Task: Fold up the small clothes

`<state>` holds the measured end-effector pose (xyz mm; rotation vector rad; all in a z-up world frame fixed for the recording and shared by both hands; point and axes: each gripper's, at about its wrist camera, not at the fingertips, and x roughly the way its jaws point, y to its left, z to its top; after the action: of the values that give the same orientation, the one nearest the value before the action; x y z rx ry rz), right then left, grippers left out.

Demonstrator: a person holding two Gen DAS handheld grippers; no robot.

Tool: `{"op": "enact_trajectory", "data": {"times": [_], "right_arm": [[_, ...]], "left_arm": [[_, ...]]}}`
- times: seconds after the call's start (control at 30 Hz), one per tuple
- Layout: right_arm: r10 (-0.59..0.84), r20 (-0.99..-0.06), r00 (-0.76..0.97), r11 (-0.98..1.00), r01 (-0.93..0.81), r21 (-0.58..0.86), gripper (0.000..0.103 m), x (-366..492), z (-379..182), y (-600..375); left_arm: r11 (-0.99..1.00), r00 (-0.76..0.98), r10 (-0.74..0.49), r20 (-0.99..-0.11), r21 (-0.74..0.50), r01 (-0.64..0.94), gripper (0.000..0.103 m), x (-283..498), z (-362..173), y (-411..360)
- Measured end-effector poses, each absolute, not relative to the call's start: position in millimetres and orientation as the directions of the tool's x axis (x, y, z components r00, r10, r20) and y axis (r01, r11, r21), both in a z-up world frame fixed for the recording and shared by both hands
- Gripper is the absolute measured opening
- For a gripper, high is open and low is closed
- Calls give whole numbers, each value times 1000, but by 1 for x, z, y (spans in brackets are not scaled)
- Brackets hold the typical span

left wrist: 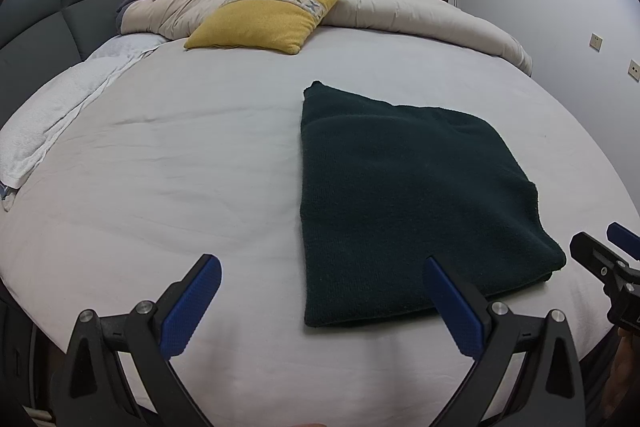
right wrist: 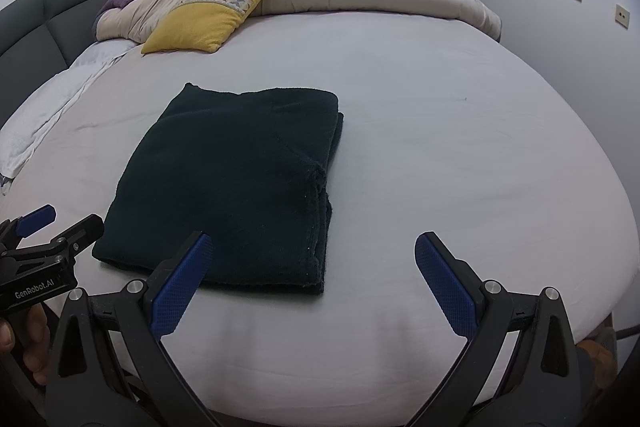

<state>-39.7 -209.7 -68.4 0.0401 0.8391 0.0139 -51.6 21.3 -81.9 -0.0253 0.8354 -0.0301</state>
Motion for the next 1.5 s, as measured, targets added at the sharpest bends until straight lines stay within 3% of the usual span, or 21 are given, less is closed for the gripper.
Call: {"op": "enact_trajectory", "data": {"times": [1.5], "right_arm": [[33, -745, 666, 999, -1, 44, 103, -42, -69, -210]], "left_arm": [[999, 671, -29, -741, -34, 6, 103, -54, -81, 21]]}}
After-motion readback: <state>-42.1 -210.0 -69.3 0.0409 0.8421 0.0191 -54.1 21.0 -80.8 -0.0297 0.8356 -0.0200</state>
